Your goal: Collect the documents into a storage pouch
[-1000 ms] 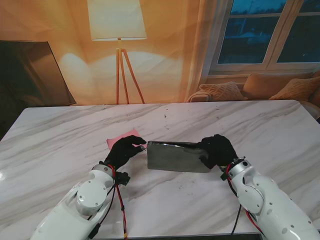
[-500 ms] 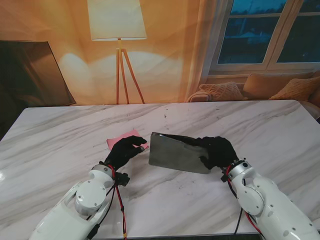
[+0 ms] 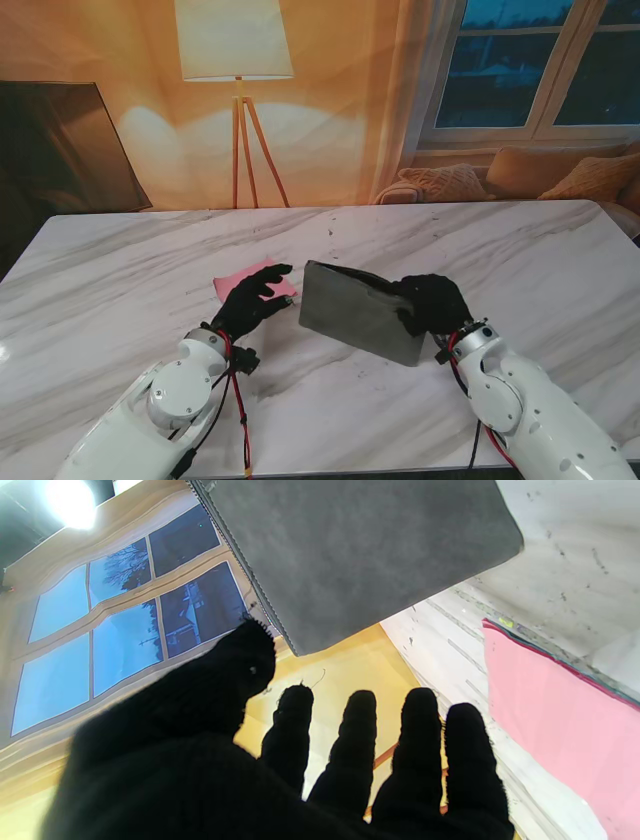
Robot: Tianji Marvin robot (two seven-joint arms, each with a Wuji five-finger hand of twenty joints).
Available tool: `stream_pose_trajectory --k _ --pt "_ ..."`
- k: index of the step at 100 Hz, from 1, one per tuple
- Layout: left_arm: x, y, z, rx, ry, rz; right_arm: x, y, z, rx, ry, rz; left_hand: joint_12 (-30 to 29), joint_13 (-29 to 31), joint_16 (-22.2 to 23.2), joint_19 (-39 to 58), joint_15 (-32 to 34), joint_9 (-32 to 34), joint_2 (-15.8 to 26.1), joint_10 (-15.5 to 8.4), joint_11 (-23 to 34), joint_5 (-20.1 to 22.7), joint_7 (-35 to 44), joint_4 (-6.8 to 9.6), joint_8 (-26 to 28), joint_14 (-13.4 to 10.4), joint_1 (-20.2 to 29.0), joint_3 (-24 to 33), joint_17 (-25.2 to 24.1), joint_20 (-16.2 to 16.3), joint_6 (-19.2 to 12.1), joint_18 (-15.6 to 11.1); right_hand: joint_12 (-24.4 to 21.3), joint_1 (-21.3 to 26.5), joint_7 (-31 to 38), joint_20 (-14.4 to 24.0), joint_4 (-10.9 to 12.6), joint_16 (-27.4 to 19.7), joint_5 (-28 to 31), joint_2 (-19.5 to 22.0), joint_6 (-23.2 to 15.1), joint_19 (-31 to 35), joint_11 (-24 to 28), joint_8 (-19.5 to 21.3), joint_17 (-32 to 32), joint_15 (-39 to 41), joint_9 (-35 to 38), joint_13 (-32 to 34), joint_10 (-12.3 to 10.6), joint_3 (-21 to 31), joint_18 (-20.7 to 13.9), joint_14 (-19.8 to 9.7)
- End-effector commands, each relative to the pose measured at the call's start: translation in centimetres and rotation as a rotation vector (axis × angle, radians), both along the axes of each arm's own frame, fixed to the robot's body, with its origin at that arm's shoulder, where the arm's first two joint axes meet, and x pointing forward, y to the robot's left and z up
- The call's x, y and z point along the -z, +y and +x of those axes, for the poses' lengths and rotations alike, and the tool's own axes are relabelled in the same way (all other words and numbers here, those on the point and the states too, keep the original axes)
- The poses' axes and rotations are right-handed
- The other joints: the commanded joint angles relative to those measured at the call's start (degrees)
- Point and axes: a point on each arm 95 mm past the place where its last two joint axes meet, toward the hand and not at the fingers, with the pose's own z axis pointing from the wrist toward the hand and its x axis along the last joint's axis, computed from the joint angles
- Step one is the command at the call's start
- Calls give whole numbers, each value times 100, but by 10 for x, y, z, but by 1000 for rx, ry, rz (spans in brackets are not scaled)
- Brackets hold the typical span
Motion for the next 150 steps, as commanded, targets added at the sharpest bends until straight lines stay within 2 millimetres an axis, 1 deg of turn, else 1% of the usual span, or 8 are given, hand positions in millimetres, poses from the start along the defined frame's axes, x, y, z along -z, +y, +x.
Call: stream_pose_trajectory --k 1,87,101,111,117,123,128,150 --pt "-5 -3 1 10 -10 -1 1 5 0 -13 -5 6 -153 -332 -160 -310 -258 -352 21 -201 -109 -261 -26 149 -27 -237 -208 -117 -36 -119 -111 -240 63 426 420 -34 -59 -126 512 26 -350 60 -36 78 -80 160 231 27 -39 48 -95 -77" --pt "-11 -18 25 125 10 82 -3 25 10 -36 -16 102 -907 -772 -1434 -4046 -2035 -1097 -176 -789 -983 -746 -529 94 -115 -823 -259 -9 -56 379 -307 -417 94 828 203 -232 14 -459 1662 -50 -361 -752 -139 196 -672 -1363 302 -646 -292 146 -80 174" --pt "-7 -23 28 135 23 96 -3 25 9 -41 -14 105 -382 -227 -415 -3938 -1068 -699 -163 -648 -256 -675 -412 109 -105 -431 106 309 332 1132 -255 -250 81 829 191 -242 13 -479 1694 -52 -367 -804 -168 206 -711 -1451 282 -673 -307 146 -63 182" --pt "-6 -27 29 121 4 105 -3 25 9 -41 -14 104 539 301 849 -2532 599 246 -228 -378 812 205 268 83 115 -166 474 769 640 1976 -41 -142 64 820 159 -248 12 -490 1660 -51 -361 -837 -203 196 -738 -1510 245 -697 -308 148 -60 197" --pt "-5 -28 29 113 -10 109 -3 25 9 -40 -12 106 1236 720 1433 -234 1731 763 -271 -159 1398 1037 1211 53 414 -4 726 1029 539 1460 129 -145 51 812 105 -253 10 -498 1589 -47 -335 -867 -233 161 -771 -1565 205 -723 -305 151 -55 200" --pt "-5 -29 29 109 -26 122 -3 25 9 -39 -10 106 2845 1240 2014 1133 2518 1568 -747 -43 1341 1479 2481 -501 857 166 1325 894 734 890 0 -69 38 792 25 -257 5 -510 1429 -57 -301 -896 -270 100 -801 -1633 142 -768 -295 154 -61 211" --pt "-5 -30 29 111 -36 133 -2 25 9 -40 -8 104 3442 1591 2325 1520 2766 2067 -942 -65 1114 1545 3409 -587 983 212 1748 689 930 680 -135 -9 34 720 -8 -259 -6 -502 1182 -98 -306 -942 -307 35 -841 -1727 65 -814 -292 186 -65 218" --pt "-4 -34 27 116 -84 159 -3 21 8 -35 3 84 3709 2255 2379 1958 3806 2396 -1006 26 1635 1818 4578 -622 1178 72 2005 782 1504 1137 -383 134 -140 94 -330 -224 -63 -418 -81 -310 -120 -1228 -228 -297 -1208 -2201 -693 -1235 -257 371 -106 246"
